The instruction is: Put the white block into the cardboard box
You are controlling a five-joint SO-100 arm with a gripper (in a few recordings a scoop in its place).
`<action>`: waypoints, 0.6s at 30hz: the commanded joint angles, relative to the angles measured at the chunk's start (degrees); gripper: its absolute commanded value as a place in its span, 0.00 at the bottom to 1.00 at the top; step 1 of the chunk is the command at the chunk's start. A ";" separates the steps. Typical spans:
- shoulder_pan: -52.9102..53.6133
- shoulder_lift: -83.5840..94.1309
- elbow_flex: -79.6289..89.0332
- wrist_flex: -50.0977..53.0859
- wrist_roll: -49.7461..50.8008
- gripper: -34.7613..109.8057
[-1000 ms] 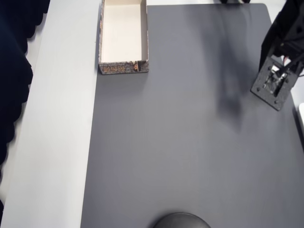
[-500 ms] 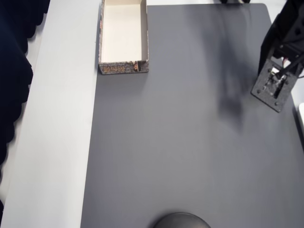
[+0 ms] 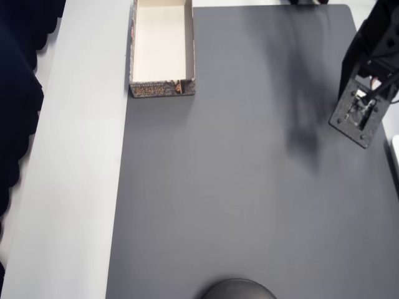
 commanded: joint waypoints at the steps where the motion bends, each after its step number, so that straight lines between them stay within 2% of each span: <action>1: 0.09 0.00 -1.49 -0.70 0.53 0.41; 18: -0.44 -0.26 -2.20 -0.70 0.53 0.38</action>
